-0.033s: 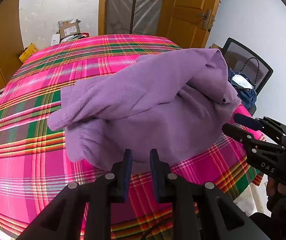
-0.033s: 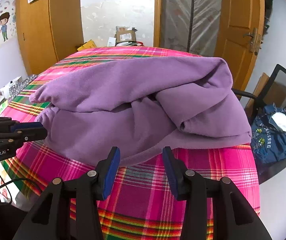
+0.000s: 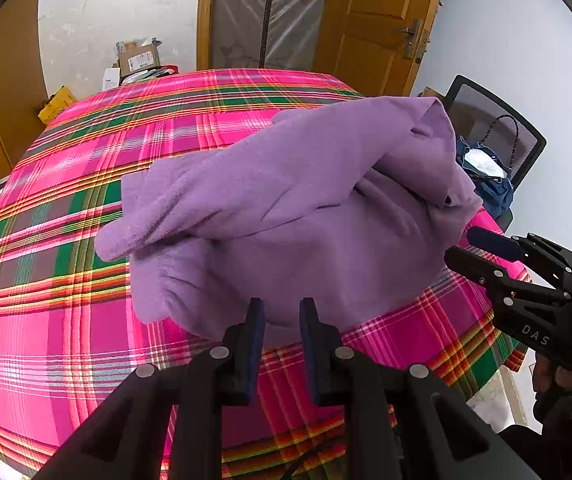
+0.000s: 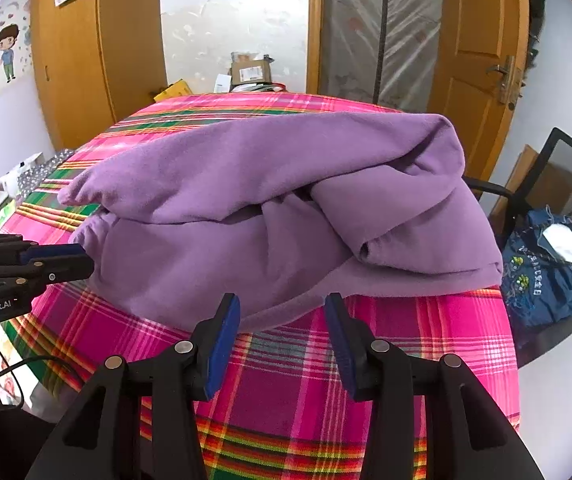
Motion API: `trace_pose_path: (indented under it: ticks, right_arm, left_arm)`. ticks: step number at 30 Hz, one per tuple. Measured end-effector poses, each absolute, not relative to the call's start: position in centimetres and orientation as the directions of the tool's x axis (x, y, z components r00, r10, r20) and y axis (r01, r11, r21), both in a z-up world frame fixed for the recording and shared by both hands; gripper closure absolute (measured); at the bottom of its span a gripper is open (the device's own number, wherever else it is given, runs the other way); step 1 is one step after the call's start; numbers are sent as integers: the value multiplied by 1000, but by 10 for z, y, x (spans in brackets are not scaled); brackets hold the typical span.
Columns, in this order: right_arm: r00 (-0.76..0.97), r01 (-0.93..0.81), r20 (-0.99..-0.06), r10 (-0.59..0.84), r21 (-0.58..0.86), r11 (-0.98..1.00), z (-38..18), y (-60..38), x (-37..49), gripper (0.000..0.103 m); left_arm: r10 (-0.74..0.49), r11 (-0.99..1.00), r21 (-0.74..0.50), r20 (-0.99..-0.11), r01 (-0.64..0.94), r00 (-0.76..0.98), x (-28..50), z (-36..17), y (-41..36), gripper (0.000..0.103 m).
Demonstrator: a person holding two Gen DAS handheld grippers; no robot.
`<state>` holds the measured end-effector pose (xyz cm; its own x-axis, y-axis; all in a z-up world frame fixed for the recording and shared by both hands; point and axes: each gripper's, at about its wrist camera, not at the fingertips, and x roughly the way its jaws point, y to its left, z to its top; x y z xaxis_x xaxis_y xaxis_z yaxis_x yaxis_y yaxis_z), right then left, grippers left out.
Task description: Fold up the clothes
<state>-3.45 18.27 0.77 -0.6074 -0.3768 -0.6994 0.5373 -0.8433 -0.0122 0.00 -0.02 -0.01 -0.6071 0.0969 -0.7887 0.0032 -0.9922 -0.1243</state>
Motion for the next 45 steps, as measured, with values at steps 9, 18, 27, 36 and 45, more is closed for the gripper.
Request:
trace_pose_path:
  ticks: [9, 18, 27, 36, 45]
  right_arm:
    - [-603, 533, -704, -375, -6, -846, 3, 188, -38, 57]
    - [-594, 517, -724, -350, -11, -856, -1, 187, -42, 57]
    - [-598, 515, -724, -343, -19, -857, 0, 187, -40, 57]
    - [-598, 514, -725, -341, -21, -857, 1, 188, -39, 57]
    - [-599, 515, -725, -340, -23, -857, 2, 188, -37, 56]
  left_arm:
    - [101, -992, -128, -794, 1, -599, -2, -2, 2, 85]
    - [114, -990, -140, -795, -2, -595, -3, -3, 1, 85]
    - [105, -991, -133, -795, 2, -597, -2, -2, 0, 85]
    - [99, -992, -127, -794, 5, -600, 0, 0, -1, 85]
    - [96, -992, -126, -795, 8, -599, 2, 0, -1, 85]
